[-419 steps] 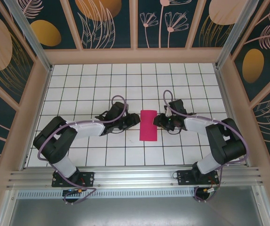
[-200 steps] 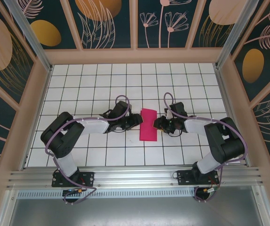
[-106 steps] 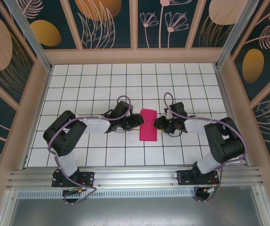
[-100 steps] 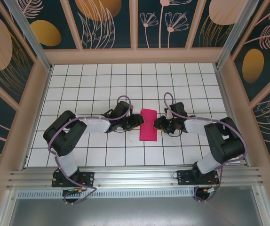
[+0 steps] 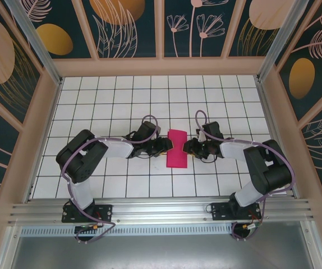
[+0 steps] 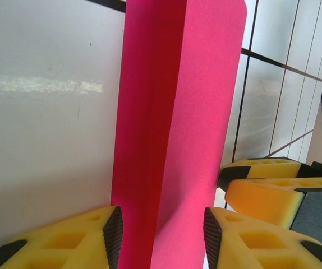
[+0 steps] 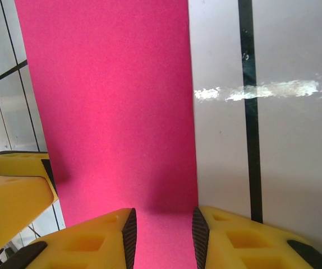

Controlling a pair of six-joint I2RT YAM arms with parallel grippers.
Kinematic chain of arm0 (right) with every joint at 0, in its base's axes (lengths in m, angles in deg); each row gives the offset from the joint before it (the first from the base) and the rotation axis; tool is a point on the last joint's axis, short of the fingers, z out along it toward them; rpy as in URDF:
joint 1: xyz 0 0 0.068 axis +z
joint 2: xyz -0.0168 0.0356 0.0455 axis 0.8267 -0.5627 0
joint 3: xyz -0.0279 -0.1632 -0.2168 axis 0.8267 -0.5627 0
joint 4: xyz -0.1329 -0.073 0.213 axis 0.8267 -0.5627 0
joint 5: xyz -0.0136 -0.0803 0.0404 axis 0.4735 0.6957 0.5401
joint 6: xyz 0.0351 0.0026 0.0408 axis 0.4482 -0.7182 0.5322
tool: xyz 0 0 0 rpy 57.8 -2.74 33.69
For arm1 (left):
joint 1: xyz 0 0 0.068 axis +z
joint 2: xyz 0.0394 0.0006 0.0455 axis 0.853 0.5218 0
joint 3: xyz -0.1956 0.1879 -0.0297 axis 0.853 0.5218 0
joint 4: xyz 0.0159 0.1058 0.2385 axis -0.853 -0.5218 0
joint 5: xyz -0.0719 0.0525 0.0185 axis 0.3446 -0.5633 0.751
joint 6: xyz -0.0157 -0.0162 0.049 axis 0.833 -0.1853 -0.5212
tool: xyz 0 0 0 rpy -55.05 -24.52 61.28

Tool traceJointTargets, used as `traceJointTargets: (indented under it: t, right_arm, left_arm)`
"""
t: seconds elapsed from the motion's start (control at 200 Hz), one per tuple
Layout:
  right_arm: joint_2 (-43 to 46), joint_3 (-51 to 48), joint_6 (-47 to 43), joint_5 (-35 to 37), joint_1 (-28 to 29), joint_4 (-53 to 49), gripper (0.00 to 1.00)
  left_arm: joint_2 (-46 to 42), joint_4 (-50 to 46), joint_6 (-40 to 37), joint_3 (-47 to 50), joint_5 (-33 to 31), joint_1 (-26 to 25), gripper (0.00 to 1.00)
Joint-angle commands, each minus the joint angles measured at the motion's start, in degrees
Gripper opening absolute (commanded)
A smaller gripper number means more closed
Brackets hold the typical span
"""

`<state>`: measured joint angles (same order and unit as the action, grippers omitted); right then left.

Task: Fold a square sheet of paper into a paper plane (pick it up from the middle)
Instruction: Fold the triangle a second time at the center of the table.

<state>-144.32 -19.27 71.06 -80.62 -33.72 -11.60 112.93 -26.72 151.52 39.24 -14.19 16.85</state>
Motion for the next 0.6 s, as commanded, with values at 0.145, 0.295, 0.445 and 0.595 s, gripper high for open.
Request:
traceJointTargets:
  t: [0.145, 0.295, 0.445, 0.595]
  right_arm:
    - [-1.2, -1.4, -0.4, 1.5, -0.3, 0.1, 0.37]
    - [-1.1, -1.5, -0.2, 1.2, -0.3, 0.5, 0.36]
    - [-0.1, -1.4, -0.1, 1.2, -0.3, 0.6, 0.38]
    - [1.4, -1.1, 0.3, 2.5, -0.3, -0.4, 0.42]
  left_arm:
    - [1.5, 3.8, 0.4, -1.2, 2.9, -0.4, 0.43]
    - [1.8, 5.4, 1.0, -1.2, 3.8, -0.4, 0.41]
    - [2.0, 6.2, 1.2, -1.5, 4.2, -0.4, 0.38]
    - [1.3, 5.7, 1.3, -1.7, 2.7, -0.5, 0.31]
